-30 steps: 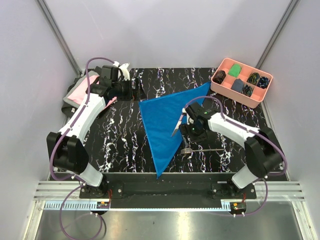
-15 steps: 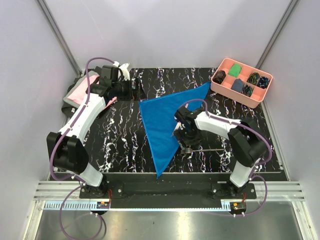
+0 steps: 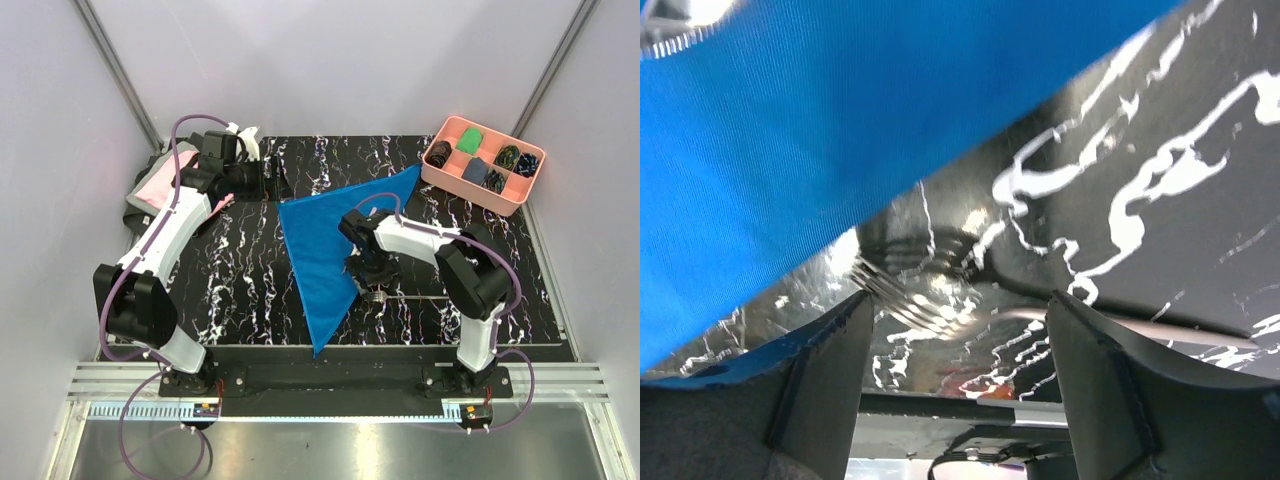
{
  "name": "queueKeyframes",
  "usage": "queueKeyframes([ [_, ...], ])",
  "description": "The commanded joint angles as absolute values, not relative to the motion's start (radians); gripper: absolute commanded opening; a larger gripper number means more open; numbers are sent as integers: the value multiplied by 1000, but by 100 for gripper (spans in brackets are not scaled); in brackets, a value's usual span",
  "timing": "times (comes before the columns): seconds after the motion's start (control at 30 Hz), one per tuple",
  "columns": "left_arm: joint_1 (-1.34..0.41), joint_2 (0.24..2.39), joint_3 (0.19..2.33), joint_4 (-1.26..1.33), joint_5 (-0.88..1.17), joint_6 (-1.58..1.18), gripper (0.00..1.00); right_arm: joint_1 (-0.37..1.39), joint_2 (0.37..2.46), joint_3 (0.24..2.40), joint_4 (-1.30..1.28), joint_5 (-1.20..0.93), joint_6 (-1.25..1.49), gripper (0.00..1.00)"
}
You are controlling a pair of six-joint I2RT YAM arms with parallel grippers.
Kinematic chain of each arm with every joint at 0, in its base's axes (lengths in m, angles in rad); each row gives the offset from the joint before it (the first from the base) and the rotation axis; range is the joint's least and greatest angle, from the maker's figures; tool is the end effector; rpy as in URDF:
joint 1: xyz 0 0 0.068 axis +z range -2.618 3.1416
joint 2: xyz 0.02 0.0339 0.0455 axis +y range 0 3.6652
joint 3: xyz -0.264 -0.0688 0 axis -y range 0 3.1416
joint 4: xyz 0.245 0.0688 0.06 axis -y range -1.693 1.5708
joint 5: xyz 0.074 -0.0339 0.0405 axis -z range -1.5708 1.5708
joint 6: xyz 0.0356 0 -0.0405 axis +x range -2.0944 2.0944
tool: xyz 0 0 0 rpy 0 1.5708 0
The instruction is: Fold the napkin, place the utensils inside, and roll it up
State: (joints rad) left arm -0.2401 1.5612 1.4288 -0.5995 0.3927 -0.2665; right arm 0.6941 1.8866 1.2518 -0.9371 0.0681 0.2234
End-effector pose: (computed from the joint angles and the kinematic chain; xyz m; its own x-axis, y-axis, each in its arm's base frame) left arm 0.3345 -0.0959 0.3332 -0.7569 -0.0652 -0.6503 0.3077 0.8422 -0.4426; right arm 0.2588 0.2123 0.1579 -0.8909 -0.4539 -0.0140 -0.4521 0.8895 -0.0666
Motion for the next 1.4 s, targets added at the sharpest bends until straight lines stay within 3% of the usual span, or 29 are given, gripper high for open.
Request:
queueKeyframes([
  [0.0, -238, 1537, 1431, -561, 399, -258, 99, 687, 1960, 1285, -931, 218, 250, 74],
  [0.4, -238, 1531, 1433, -561, 417, -265, 99, 528, 1896, 1384, -904, 282, 262, 76],
  [0.73, -239, 1525, 1433, -557, 433, -271, 99, 522, 1796, 1269, -908, 98, 184, 87],
  [1.2, -238, 1520, 1431, -555, 430, -270, 99, 428, 1888, 1269, -896, 72, 111, 85],
  [1.37, -238, 1523, 1431, -555, 426, -268, 99, 414, 1925, 1270, -887, 54, 78, 77],
])
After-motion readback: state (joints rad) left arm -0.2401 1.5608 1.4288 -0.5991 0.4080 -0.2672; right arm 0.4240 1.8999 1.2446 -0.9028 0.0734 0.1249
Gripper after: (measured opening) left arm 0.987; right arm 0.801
